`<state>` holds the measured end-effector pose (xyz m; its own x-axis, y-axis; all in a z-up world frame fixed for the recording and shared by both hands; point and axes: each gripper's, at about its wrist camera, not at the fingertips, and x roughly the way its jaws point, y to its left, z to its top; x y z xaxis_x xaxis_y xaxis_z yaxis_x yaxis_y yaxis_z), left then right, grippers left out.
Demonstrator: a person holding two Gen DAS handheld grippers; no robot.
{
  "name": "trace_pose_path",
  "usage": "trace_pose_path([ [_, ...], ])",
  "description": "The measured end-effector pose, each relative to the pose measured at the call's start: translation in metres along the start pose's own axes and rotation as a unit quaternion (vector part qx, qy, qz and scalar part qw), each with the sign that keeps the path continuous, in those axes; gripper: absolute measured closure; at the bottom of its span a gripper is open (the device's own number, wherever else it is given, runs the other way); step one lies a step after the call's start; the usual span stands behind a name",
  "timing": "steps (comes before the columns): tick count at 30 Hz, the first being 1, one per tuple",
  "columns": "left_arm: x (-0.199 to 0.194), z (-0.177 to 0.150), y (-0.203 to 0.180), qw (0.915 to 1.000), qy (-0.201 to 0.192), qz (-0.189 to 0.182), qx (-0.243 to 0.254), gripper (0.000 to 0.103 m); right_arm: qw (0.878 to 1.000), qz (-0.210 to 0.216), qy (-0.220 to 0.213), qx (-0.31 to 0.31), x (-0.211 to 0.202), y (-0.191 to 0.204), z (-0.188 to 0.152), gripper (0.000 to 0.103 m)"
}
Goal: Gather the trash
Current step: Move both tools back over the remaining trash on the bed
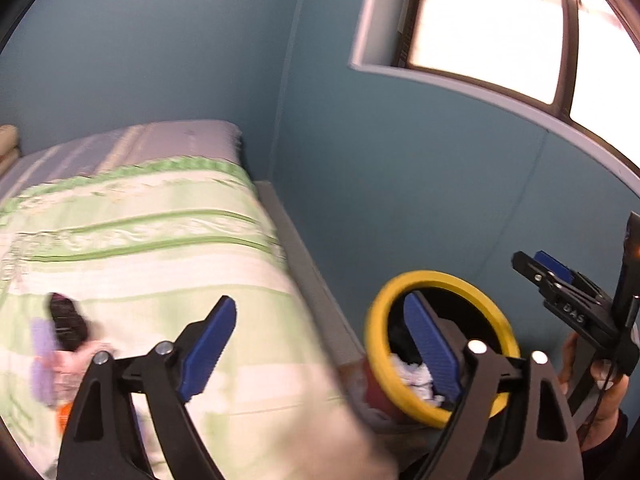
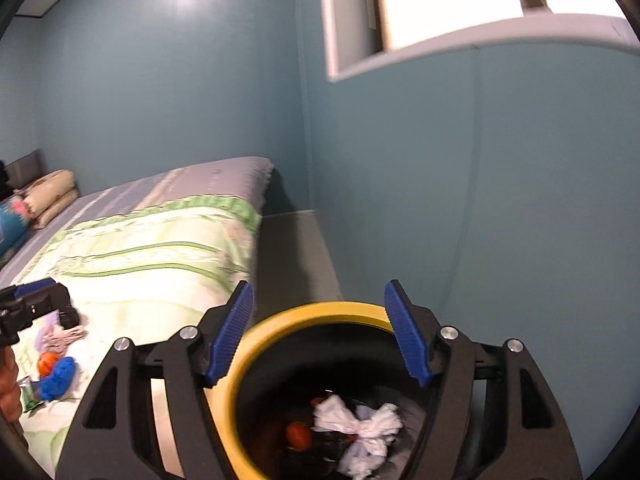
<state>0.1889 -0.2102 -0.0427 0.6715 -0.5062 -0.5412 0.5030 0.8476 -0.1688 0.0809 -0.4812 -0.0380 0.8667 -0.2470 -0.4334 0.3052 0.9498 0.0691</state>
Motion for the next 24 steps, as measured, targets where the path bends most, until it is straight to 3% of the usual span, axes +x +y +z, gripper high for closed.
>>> trace_pose_path([
  [5, -0.051, -0.005, 0.046, 0.9982, -0.024, 0.052, -0.014, 0.014, 0.998, 0.046, -0.007, -0.029, -0.01, 0.045, 0.006, 0.034],
  [11, -0.099, -0.015, 0.096, 0.9929, -0.044, 0.102, -0.041, 0.01, 0.993, 0.11, 0.007, -0.043, -0.008, 0.096, 0.014, 0.023],
  [24, -0.156, -0.065, 0.166, 0.9835, -0.042, 0.149, -0.093, 0.008, 0.971, 0.219, 0.046, -0.078, -0.001, 0.209, 0.012, 0.017],
])
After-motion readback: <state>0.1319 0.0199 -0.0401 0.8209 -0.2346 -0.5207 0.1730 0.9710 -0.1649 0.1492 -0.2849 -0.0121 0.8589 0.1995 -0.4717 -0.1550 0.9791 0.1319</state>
